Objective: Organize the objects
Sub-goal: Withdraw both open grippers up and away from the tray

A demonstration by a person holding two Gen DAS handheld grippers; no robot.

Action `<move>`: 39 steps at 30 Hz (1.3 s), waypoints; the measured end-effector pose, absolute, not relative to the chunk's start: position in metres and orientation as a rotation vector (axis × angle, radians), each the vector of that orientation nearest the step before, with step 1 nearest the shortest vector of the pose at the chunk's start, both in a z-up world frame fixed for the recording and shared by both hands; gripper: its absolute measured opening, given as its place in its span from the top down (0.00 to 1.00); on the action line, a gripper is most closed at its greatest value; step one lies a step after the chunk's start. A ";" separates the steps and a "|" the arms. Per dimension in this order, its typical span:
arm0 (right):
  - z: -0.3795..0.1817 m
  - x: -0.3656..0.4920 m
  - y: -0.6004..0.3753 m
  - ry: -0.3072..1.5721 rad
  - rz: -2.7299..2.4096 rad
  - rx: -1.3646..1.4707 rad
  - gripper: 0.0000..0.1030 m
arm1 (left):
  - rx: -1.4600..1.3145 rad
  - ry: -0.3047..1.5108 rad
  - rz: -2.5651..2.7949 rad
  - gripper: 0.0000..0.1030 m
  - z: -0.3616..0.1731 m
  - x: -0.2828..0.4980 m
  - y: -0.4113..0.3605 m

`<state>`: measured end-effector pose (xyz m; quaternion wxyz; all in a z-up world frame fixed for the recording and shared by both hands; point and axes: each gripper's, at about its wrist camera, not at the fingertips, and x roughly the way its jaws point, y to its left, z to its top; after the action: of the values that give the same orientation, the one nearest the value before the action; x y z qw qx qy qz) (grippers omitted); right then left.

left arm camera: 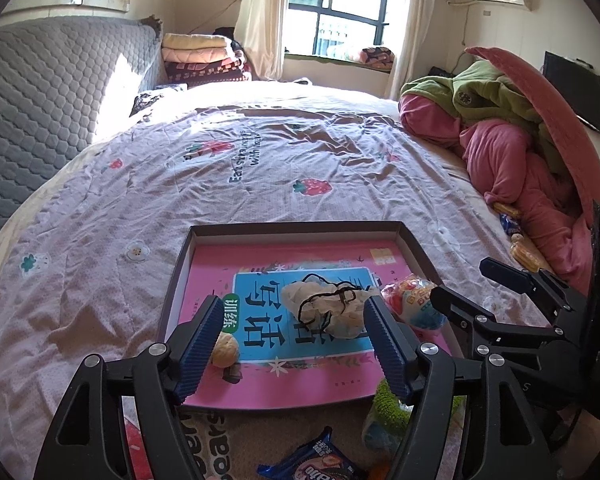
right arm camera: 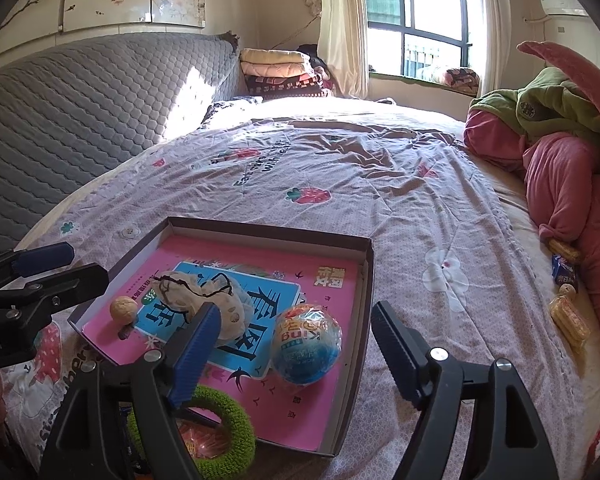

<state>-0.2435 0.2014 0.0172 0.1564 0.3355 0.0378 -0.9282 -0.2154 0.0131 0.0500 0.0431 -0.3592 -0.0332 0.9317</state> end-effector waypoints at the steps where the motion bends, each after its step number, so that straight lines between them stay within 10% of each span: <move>1: 0.018 -0.243 0.201 0.114 -2.659 0.957 0.25 | -1.098 -0.099 2.853 0.28 0.051 -0.214 0.013; 39: 0.049 -0.170 0.196 0.094 -2.693 0.824 0.19 | -1.047 -0.053 2.912 0.27 0.069 -0.147 0.002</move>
<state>-0.1703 0.1963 0.0486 0.1612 0.2886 0.0328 -0.9432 -0.1473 0.0017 0.0686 0.0234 -0.3381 -0.0172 0.9407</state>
